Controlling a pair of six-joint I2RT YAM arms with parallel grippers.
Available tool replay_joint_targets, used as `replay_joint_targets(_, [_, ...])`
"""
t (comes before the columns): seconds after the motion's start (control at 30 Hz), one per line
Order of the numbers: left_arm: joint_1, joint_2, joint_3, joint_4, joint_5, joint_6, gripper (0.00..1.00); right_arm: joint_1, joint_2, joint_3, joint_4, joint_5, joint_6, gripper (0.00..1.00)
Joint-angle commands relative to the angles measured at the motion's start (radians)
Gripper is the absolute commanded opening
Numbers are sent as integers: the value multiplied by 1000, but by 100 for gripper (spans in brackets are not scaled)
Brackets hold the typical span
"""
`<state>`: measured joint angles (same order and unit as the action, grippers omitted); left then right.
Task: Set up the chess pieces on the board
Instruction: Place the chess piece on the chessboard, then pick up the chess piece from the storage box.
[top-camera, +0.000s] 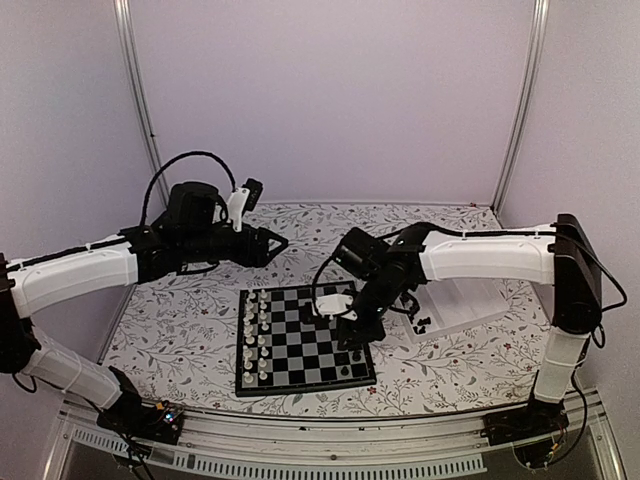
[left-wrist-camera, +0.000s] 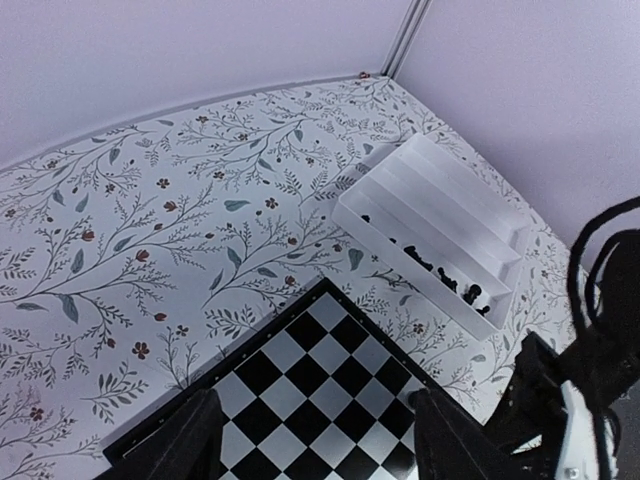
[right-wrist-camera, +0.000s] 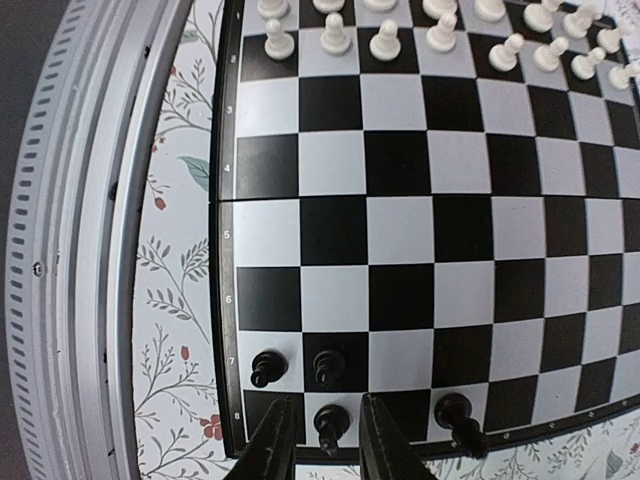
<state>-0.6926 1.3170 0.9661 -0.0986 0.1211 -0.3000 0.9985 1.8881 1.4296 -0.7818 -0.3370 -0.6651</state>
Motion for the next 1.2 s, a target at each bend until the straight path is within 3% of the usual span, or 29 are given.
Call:
replay_joint_targets(0.0, [5, 40, 59, 13, 12, 16, 67, -66, -132, -1, -37, -26, 12, 24])
replay_joint_targets(0.33, [-10, 211, 244, -31, 69, 40, 67, -430, -314, -192, 37, -21, -5, 23])
replay_joint_targets(0.5, [-27, 265, 303, -43, 83, 36, 67, -539, -314, -271, 62, -45, -87, 24])
replay_joint_targets(0.77, [-43, 277, 329, -61, 94, 22, 67, -578, -258, -307, 145, -63, -304, 27])
replay_joint_targets(1.17, [-50, 255, 320, -91, 60, 16, 67, -578, 16, -124, 158, -59, -233, 21])
